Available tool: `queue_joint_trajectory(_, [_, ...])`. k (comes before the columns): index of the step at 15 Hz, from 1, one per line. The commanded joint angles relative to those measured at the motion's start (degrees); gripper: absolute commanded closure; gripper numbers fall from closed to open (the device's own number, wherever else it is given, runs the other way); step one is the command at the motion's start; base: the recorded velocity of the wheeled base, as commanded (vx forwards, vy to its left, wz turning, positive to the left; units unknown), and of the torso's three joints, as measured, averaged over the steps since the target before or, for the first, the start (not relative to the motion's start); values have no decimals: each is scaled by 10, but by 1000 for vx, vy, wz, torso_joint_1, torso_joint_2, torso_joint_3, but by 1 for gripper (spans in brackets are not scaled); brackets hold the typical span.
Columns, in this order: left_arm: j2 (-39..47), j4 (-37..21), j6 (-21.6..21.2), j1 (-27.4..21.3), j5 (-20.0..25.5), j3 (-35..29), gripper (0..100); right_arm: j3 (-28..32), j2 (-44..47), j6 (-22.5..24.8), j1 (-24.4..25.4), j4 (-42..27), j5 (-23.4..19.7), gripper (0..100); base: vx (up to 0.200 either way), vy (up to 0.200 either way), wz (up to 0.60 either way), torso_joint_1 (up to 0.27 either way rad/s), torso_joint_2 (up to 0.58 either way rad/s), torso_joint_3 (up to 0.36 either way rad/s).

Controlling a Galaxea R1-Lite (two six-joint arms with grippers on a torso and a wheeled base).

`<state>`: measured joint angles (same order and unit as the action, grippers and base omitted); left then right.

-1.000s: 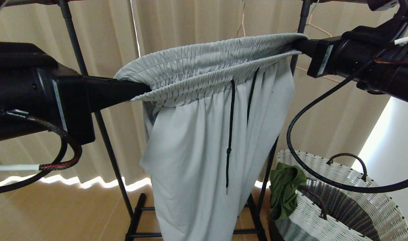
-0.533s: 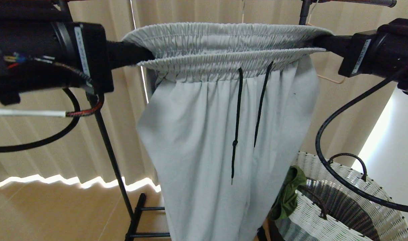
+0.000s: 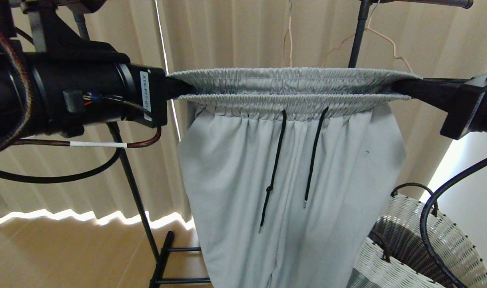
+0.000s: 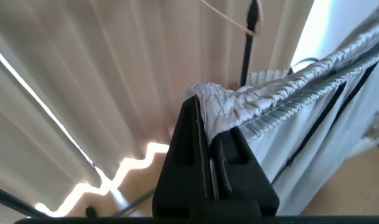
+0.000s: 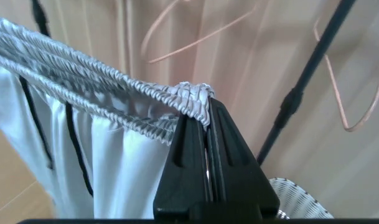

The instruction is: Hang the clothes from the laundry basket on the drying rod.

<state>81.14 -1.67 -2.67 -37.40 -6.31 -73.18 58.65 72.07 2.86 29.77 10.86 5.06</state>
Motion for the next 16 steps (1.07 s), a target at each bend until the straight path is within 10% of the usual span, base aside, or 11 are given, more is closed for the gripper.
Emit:
queue_joint_trajectory(1, [-12, 0, -2, -5, -1, 17, 100, -6, -4, 0, 13, 3, 0, 100, 0, 0, 0, 0, 0, 0])
queue_joint_trajectory(16, [-27, 18, -46, -3, 1, 21, 100, 28, 22, 0, 12, 6, 5, 100, 0, 0, 0, 0, 0, 0])
